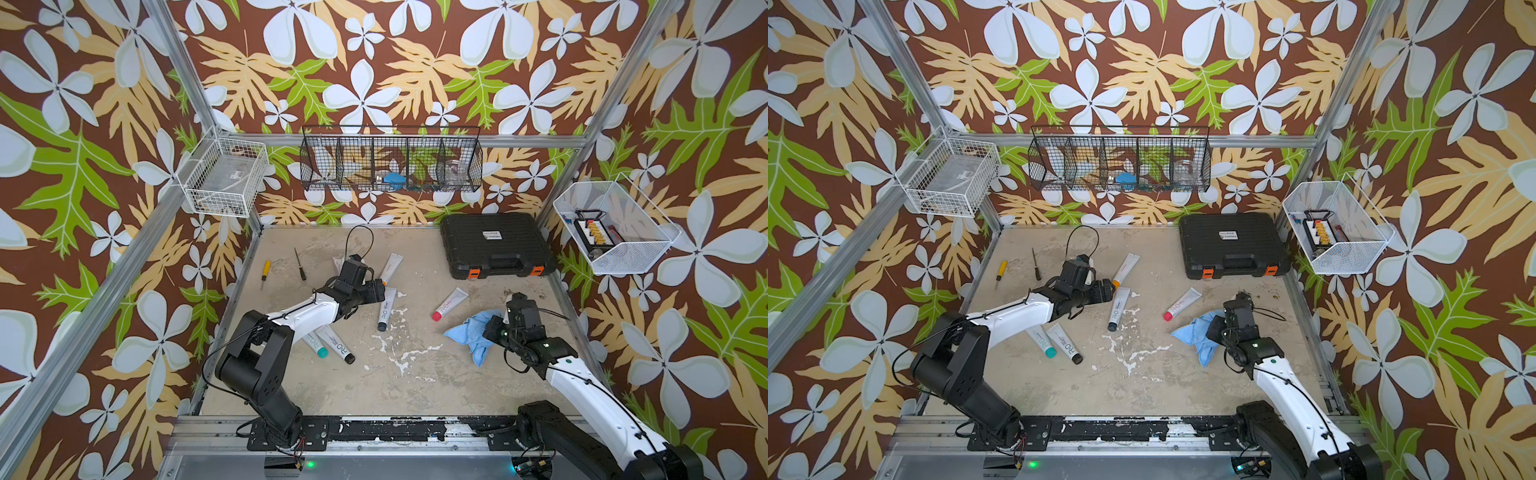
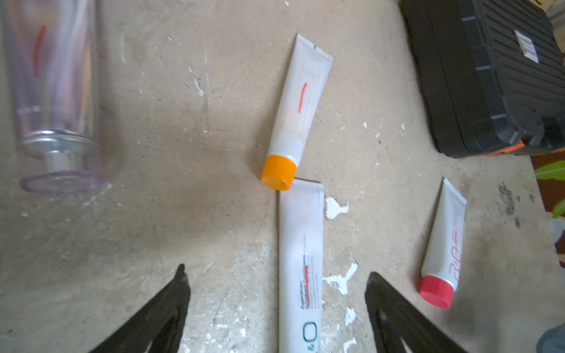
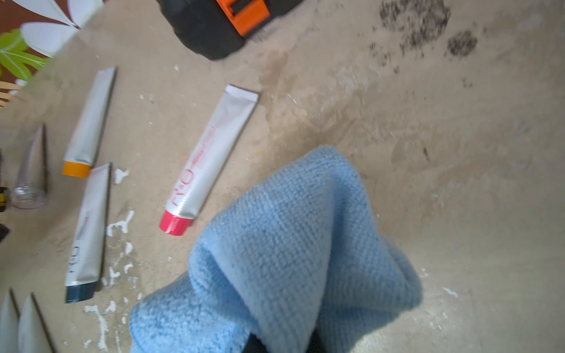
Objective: Wipe the surface of the toothpaste tube
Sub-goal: Pick up the cleaning item at the center of the board, then move the toothpaste to the center of the board.
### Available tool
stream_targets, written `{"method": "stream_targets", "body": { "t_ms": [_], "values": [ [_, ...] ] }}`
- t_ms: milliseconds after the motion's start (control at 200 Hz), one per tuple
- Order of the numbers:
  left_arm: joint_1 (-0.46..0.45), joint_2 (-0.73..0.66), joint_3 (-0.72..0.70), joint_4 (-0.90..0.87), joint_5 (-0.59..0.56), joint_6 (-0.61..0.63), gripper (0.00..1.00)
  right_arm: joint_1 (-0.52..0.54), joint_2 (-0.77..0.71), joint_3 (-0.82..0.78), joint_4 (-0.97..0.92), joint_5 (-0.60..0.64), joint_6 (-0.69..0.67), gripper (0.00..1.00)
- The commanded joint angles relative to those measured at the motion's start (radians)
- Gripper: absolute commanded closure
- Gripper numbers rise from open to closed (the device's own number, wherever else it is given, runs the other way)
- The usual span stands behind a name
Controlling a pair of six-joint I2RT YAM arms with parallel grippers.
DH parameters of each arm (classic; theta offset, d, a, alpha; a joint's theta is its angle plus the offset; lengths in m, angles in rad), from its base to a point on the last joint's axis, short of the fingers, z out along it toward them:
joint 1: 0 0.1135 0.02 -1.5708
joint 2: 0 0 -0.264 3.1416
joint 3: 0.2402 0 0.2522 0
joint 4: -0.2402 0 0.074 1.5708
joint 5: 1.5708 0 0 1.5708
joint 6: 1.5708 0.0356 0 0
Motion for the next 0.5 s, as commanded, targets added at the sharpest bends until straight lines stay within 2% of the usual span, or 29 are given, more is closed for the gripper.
{"method": "stream_targets", "body": {
  "t_ms": [0,130,205,355,495],
  "values": [
    [-0.027,-0.009,0.015,-0.016,0.056,0.023,0.12,0.0,-0.02,0.074,-0.038,0.018,-0.052,1.0],
    [-0.1,0.005,0.067,-0.004,0.07,0.083,0.15,-0.018,-0.014,0.169,-0.05,-0.054,-0.099,1.0],
    [-0.144,0.032,0.107,-0.002,0.07,0.11,0.18,-0.03,-0.019,0.177,-0.032,-0.027,-0.108,1.0],
    [-0.213,0.091,0.15,0.037,0.082,0.129,0.24,-0.134,-0.024,0.19,-0.017,-0.08,-0.113,1.0],
    [-0.278,0.188,0.22,0.038,0.078,0.158,0.26,-0.237,-0.032,0.194,0.012,-0.15,-0.099,1.0]
  ]
}}
